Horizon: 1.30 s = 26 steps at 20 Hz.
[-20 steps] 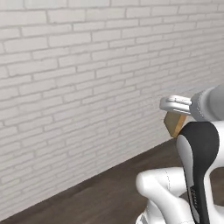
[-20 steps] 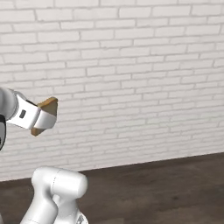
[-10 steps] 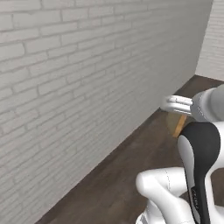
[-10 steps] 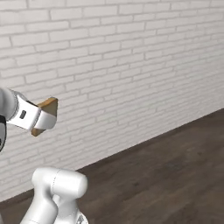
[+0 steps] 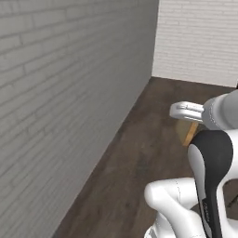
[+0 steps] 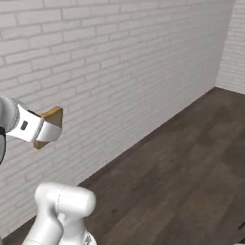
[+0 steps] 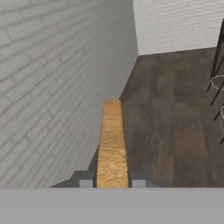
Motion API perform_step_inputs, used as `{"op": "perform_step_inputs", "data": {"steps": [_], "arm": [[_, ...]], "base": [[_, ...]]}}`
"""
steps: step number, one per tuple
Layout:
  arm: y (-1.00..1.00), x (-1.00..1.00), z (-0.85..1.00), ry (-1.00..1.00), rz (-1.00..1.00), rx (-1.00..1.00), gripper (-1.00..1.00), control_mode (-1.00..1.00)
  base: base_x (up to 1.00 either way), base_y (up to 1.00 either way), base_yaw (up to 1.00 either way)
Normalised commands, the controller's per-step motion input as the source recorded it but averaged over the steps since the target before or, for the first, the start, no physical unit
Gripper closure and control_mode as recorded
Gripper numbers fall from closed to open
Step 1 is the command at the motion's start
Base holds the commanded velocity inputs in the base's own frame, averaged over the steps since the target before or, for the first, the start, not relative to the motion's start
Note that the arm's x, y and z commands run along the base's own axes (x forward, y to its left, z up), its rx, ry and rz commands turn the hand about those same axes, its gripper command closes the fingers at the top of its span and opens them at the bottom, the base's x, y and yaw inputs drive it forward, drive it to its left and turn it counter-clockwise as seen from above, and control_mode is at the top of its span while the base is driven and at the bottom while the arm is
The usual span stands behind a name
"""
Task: Start the toaster. Once the lever pops up, take the bread to the plate on the dining counter.
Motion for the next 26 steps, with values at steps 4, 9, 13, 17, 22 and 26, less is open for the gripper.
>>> {"op": "perform_step_inputs", "data": {"steps": [4,9,13,17,22,26], "arm": [[0.00,0.00,0.00,0.00,0.00,0.00,1.00,1.00],[0.00,0.00,0.00,0.00,0.00,0.00,1.00,1.00],[0.00,0.00,0.00,0.00,0.00,0.00,1.00,1.00],[0.00,0.00,0.00,0.00,0.00,0.00,1.00,1.00],[0.00,0.00,0.00,0.00,0.00,0.00,1.00,1.00],[0.00,0.00,0.00,0.00,0.00,0.00,1.00,1.00]], "base": [[0.83,0.07,-0.51],[0.74,0.12,-0.51],[0.71,0.13,-0.52],[0.65,0.12,-0.51],[0.60,0.12,-0.53],[0.53,0.09,-0.59]]}}
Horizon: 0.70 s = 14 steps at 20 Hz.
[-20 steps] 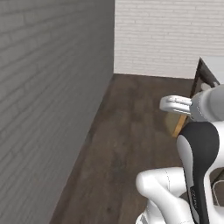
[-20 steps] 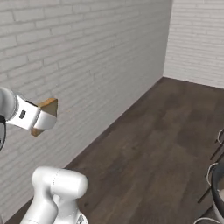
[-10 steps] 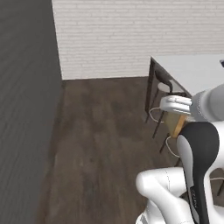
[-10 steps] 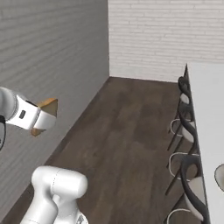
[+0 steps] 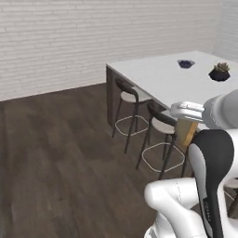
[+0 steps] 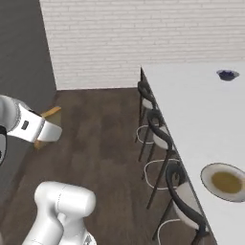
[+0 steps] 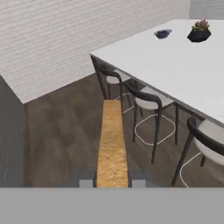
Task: Start the toaster. Once the lever pops up, take the bread to the plate on the dining counter.
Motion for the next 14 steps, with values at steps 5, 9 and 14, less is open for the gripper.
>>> {"op": "perform_step_inputs", "data": {"steps": [5,9,14], "arm": [[0.00,0.00,0.00,0.00,0.00,0.00,1.00,1.00],[0.00,0.00,0.00,0.00,0.00,0.00,1.00,1.00],[0.00,0.00,0.00,0.00,0.00,0.00,1.00,1.00]], "base": [[0.49,0.16,-0.63],[0.46,0.25,-0.63],[0.41,0.32,-0.63]]}}
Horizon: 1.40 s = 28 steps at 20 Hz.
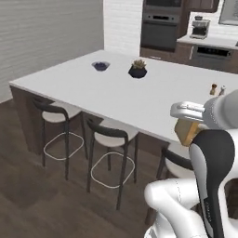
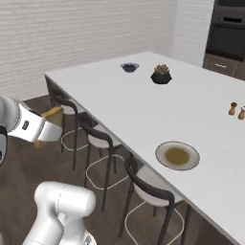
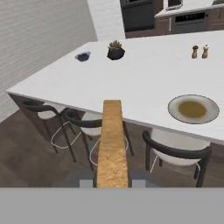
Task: Start the toaster. Once the lever pops up, take the bread to the plate on the dining counter.
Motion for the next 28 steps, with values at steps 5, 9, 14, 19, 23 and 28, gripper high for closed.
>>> {"op": "perform_step_inputs", "data": {"steps": [5,9,14,19,23,28], "arm": [[0.00,0.00,0.00,0.00,0.00,0.00,1.00,1.00],[0.00,0.00,0.00,0.00,0.00,0.00,1.00,1.00],[0.00,0.00,0.00,0.00,0.00,0.00,1.00,1.00],[0.00,0.00,0.00,0.00,0.00,0.00,1.00,1.00],[0.00,0.00,0.00,0.00,0.00,0.00,1.00,1.00],[0.00,0.00,0.00,0.00,0.00,0.00,1.00,1.00]], "base": [[0.49,0.31,-0.62],[0.53,0.27,-0.62],[0.57,0.13,-0.59],[0.59,0.00,-0.53],[0.65,0.00,-0.34],[0.77,0.00,-0.25]]}}
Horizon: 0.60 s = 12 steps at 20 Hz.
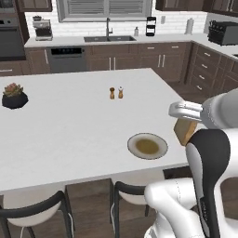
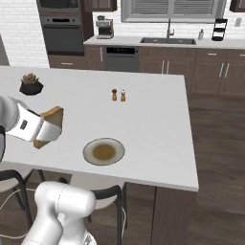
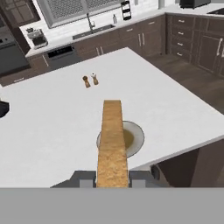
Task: Start the toaster. Once the lever pops up, take the bread to the plate on the dining counter.
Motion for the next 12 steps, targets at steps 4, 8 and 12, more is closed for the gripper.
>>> {"op": "perform_step_inputs", "data": {"steps": [4,8,12], "arm": [[-0.23,0.77,-0.20,0.05,-0.14,0.19,1.00,-1.00],[-0.59,0.75,-0.38,0.00,0.00,0.26,1.00,-1.00],[-0.42,0.57,-0.57,-0.02,0.02,0.21,1.00,-1.00]], "base": [[0.00,0.00,0.00],[0.00,0.00,0.00],[0.00,0.00,0.00]]}}
